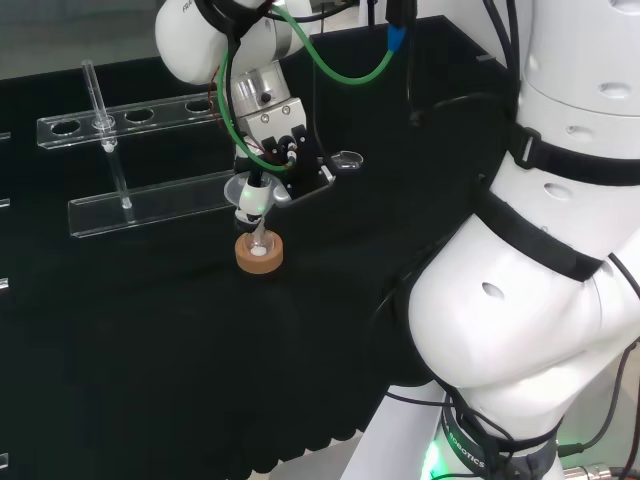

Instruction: Remove the funnel from the round-bottom flask.

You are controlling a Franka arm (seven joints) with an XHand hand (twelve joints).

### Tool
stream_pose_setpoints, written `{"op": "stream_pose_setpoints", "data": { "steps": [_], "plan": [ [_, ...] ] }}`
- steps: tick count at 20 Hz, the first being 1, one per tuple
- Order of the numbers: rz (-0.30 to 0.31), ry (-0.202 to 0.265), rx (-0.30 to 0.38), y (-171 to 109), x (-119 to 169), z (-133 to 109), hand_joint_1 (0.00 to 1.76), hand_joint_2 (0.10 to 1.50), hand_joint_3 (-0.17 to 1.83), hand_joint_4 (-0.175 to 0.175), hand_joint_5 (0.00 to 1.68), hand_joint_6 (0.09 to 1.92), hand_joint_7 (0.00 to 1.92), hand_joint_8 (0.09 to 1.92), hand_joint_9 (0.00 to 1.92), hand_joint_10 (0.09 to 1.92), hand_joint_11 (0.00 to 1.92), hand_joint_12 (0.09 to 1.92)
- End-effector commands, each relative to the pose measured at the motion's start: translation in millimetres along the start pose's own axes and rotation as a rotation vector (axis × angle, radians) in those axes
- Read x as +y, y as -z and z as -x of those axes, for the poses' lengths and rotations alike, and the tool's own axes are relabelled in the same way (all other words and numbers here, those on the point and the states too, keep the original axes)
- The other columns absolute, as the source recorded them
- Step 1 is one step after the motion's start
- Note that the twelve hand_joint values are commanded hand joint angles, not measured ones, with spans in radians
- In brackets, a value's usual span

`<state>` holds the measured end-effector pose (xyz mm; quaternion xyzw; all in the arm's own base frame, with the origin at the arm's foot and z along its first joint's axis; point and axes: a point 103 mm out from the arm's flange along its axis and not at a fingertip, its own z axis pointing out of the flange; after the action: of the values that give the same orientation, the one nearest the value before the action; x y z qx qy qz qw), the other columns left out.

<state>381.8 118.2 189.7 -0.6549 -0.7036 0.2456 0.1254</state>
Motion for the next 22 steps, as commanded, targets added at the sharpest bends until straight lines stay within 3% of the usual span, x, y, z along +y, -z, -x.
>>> {"op": "stream_pose_setpoints", "data": {
  "steps": [1, 6, 11, 18, 22],
  "plan": [
    [0.046, -0.014, -0.025, 3.6, -1.4, -0.1, 0.86, 0.70, 0.50, -0.032, 0.45, 0.09, 0.29, 0.68, 0.63, 0.58, 0.55, 1.33],
    [0.101, -0.022, -0.036, 9.6, -5.9, 2.0, 0.88, 0.75, 0.53, 0.015, 0.75, 0.21, 0.50, 0.64, 0.78, 0.50, 0.65, 1.26],
    [0.118, -0.025, -0.057, 16.8, -11.8, 1.8, 0.89, 0.76, 0.53, 0.074, 0.90, 0.41, 0.60, 0.62, 0.85, 0.45, 0.68, 1.23],
    [0.123, -0.029, -0.060, 25.5, -19.6, 4.6, 0.89, 0.76, 0.54, 0.090, 0.94, 0.49, 0.64, 0.63, 0.87, 0.44, 0.68, 1.23],
    [0.135, -0.045, -0.075, 44.7, -39.1, 6.8, 0.89, 0.76, 0.54, 0.090, 0.93, 0.53, 0.65, 0.63, 0.87, 0.44, 0.68, 1.22]
  ]
}}
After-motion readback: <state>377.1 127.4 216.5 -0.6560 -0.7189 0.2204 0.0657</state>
